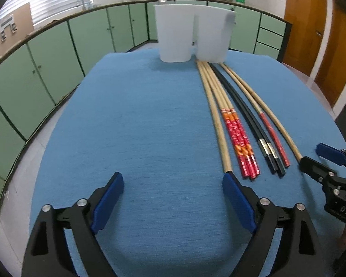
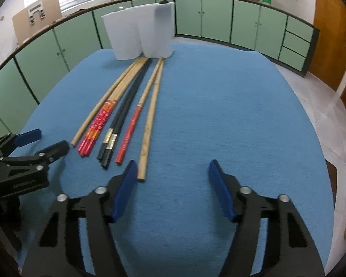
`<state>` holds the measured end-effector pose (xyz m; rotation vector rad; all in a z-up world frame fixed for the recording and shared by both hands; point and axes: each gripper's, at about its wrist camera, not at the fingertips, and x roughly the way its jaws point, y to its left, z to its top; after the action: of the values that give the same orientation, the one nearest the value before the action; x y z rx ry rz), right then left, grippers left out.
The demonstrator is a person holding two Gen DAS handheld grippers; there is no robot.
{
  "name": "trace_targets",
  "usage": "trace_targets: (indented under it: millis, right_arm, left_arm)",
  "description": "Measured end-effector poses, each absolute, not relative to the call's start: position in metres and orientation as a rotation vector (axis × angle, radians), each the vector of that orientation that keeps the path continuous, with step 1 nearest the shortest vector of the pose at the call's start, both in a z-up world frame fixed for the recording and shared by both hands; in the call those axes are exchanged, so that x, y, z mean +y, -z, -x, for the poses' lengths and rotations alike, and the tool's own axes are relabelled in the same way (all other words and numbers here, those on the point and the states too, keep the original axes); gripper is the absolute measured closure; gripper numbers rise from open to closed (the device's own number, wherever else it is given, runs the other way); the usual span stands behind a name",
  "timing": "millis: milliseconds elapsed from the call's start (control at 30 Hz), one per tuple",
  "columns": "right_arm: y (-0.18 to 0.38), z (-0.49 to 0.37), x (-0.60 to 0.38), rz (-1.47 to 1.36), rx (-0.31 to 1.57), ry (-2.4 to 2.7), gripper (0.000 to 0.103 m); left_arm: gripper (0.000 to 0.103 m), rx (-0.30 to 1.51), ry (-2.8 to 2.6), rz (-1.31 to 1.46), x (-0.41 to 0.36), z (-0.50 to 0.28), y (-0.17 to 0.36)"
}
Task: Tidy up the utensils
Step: 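Withdraw both grippers back over the chopsticks, then grasp a single wooden chopstick with the right gripper while the left gripper grasps another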
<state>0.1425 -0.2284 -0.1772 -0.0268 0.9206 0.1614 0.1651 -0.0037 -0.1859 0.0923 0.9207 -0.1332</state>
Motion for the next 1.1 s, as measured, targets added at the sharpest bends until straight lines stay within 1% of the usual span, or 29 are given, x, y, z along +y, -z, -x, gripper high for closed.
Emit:
trace_targets:
  millis: [67, 133, 200, 300, 367, 400, 567, 633, 700, 767, 933, 967, 1000, 1033, 1100]
  right_arm:
    - [0.177, -0.141, -0.225, 0.036, 0.920, -0.180, 0.055]
    - [0.177, -0.141, -0.222, 0.038, 0.918, -0.198, 0.064]
    - [0.177, -0.141, -0.218, 0.051, 0.918, -0.205, 0.067]
    - [0.177, -0.141, -0.213, 0.065, 0.918, -0.216, 0.075]
    - [0.177, -0.141, -0.210, 0.079, 0.915, -0.227, 0.085]
    - [0.177, -0.140, -0.207, 0.088, 0.914, -0.237, 0.095]
    - [0.176, -0.140, -0.207, 0.088, 0.914, -0.233, 0.096]
    - [0.176, -0.141, -0.214, 0.070, 0.914, -0.212, 0.097]
    - [0.176, -0.143, -0.220, 0.056, 0.917, -0.202, 0.097]
    - [0.175, -0.144, -0.226, 0.044, 0.918, -0.190, 0.097]
    - [0.177, -0.145, -0.229, 0.037, 0.920, -0.192, 0.095]
    - [0.177, -0.145, -0.228, 0.038, 0.921, -0.192, 0.095]
    - [0.178, -0.146, -0.229, 0.037, 0.922, -0.193, 0.095]
    - [0.178, -0.146, -0.230, 0.033, 0.923, -0.195, 0.095]
    - [0.178, -0.147, -0.231, 0.021, 0.924, -0.199, 0.096]
  left_arm:
    - [0.019, 0.921, 0.145, -0.087, -0.006, -0.166, 0.186]
    - [0.020, 0.920, 0.154, -0.084, -0.007, -0.166, 0.186]
    - [0.020, 0.917, 0.162, -0.085, -0.009, -0.166, 0.186]
    - [0.020, 0.911, 0.170, -0.083, -0.009, -0.163, 0.184]
    - [0.020, 0.907, 0.176, -0.083, -0.009, -0.161, 0.182]
    - [0.020, 0.903, 0.182, -0.082, -0.009, -0.160, 0.182]
    - [0.021, 0.900, 0.192, -0.088, -0.013, -0.165, 0.183]
    - [0.027, 0.915, 0.175, -0.105, -0.015, -0.170, 0.186]
    - [0.031, 0.913, 0.170, -0.106, -0.015, -0.174, 0.187]
    - [0.033, 0.911, 0.171, -0.110, -0.017, -0.174, 0.188]
    - [0.035, 0.905, 0.167, -0.109, -0.021, -0.172, 0.188]
    - [0.038, 0.903, 0.173, -0.108, -0.022, -0.172, 0.188]
    - [0.046, 0.900, 0.184, -0.106, -0.023, -0.171, 0.188]
    - [0.050, 0.896, 0.191, -0.106, -0.024, -0.170, 0.187]
    - [0.075, 0.886, 0.215, -0.109, -0.029, -0.168, 0.186]
